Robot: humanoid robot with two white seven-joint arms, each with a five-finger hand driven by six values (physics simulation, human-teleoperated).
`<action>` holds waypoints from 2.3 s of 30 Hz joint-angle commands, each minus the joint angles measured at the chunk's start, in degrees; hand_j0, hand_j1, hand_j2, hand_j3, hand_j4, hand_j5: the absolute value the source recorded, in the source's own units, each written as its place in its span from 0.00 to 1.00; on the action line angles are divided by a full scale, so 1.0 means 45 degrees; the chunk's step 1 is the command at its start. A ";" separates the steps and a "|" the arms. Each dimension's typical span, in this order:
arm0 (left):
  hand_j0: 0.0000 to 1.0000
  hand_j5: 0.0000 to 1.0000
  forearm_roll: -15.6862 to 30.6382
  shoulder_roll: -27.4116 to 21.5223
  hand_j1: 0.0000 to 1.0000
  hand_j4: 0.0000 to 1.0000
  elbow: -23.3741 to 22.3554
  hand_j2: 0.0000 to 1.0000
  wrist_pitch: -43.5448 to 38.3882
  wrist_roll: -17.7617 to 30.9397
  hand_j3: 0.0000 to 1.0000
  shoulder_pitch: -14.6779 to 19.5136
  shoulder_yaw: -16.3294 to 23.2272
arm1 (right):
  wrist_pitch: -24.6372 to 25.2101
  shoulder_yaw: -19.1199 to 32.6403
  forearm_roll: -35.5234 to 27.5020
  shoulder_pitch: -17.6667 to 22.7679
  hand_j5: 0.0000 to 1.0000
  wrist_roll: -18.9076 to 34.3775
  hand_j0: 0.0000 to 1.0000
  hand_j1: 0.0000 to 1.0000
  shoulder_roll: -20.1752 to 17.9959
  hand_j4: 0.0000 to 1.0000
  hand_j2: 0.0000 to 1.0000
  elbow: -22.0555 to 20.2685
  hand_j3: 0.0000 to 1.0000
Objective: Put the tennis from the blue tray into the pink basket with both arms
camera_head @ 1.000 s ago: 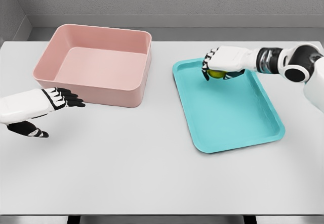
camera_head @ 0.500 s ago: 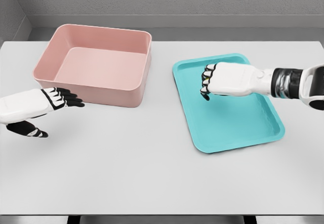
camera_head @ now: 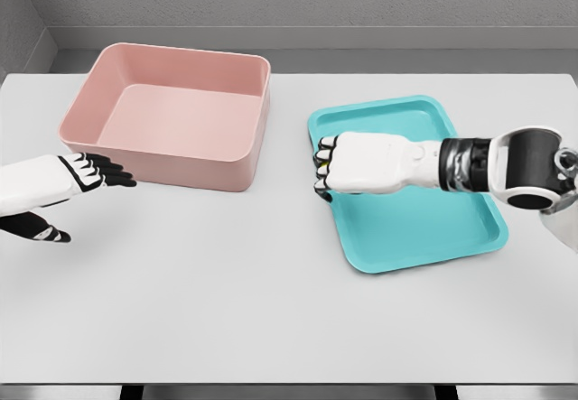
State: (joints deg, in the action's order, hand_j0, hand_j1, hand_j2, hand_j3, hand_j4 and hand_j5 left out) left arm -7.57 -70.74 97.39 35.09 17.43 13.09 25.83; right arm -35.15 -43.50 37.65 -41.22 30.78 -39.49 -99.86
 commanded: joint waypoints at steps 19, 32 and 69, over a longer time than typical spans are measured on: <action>1.00 1.00 0.0100 -0.0061 1.00 1.00 -0.0001 1.00 -0.0019 -0.0005 1.00 -0.0019 -0.0016 | 0.0034 -0.1760 0.1458 -0.0020 0.42 0.0192 0.42 0.42 0.3345 0.42 0.42 0.1918 0.42; 1.00 1.00 0.0100 -0.0081 1.00 1.00 0.0018 1.00 -0.0019 -0.0005 1.00 0.0000 -0.0016 | 0.0034 -0.2540 0.2005 -0.0137 0.42 0.0192 0.42 0.42 0.5161 0.42 0.42 0.3657 0.42; 1.00 1.00 0.0100 -0.0061 1.00 1.00 0.0057 1.00 -0.0019 -0.0005 1.00 -0.0019 0.0003 | 0.0034 -0.1272 0.1908 -0.0117 1.00 0.0211 1.00 1.00 0.4283 1.00 1.00 0.2017 1.00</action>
State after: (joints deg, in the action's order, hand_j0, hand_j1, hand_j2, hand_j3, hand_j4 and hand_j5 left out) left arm -7.52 -70.94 97.63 35.08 17.43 13.01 25.83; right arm -35.15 -50.82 46.56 -41.66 31.76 -18.85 -88.49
